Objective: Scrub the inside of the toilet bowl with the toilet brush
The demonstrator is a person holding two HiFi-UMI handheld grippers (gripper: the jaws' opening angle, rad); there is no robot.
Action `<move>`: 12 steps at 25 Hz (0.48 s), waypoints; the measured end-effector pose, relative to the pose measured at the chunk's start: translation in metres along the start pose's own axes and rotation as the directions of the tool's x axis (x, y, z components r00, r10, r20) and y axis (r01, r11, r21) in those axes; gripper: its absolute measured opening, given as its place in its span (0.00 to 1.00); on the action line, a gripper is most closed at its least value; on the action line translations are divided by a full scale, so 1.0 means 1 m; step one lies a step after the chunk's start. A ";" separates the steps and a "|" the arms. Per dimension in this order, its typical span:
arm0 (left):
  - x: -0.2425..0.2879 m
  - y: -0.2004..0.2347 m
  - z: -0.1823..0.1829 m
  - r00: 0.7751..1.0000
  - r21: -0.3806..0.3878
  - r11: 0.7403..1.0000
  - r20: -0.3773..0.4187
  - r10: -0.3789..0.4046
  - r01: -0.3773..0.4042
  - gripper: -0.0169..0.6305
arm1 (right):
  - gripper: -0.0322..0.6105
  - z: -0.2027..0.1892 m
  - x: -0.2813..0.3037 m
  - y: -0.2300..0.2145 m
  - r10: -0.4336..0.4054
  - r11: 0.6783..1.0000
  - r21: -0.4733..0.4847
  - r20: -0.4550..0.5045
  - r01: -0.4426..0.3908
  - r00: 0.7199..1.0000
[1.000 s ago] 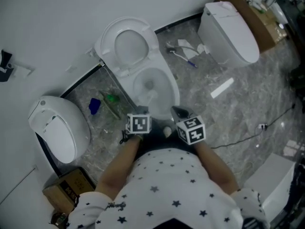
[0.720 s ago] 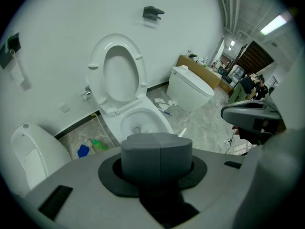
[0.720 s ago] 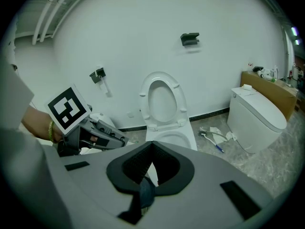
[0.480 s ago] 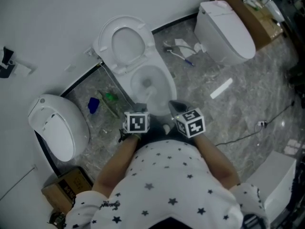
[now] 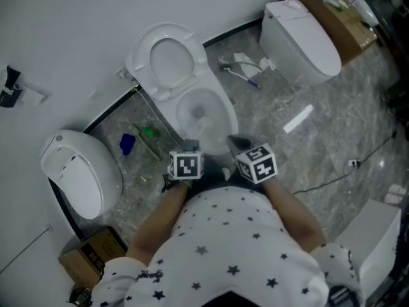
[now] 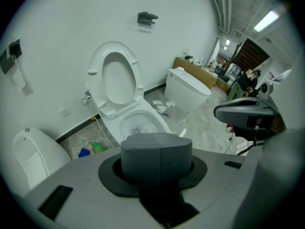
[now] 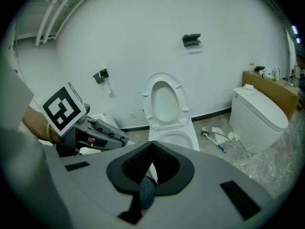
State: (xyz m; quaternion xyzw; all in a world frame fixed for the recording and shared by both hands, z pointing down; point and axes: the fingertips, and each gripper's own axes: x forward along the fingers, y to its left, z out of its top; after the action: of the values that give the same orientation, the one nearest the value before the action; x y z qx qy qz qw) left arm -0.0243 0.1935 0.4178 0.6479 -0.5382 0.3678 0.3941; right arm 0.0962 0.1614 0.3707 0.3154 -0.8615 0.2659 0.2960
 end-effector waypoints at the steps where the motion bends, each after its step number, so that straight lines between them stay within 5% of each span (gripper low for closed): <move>1: -0.001 0.000 0.002 1.000 0.001 1.000 0.006 0.000 0.000 0.27 | 0.05 0.000 0.000 0.000 0.000 1.000 0.001 -0.001 0.000 1.000; 5: 0.000 0.000 -0.010 0.999 -0.024 1.000 -0.038 -0.002 0.002 0.27 | 0.05 0.000 -0.001 -0.001 -0.001 1.000 0.004 -0.007 0.001 1.000; 12: -0.001 0.001 0.010 0.999 -0.001 1.000 0.036 0.008 -0.008 0.27 | 0.05 -0.001 -0.001 -0.002 -0.003 1.000 -0.007 -0.015 0.003 1.000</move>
State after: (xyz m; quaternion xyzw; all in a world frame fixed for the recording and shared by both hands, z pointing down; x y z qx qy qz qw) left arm -0.0246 0.1844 0.4125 0.6522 -0.5479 0.3575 0.3830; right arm 0.0986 0.1610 0.3719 0.3137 -0.8598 0.2646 0.3037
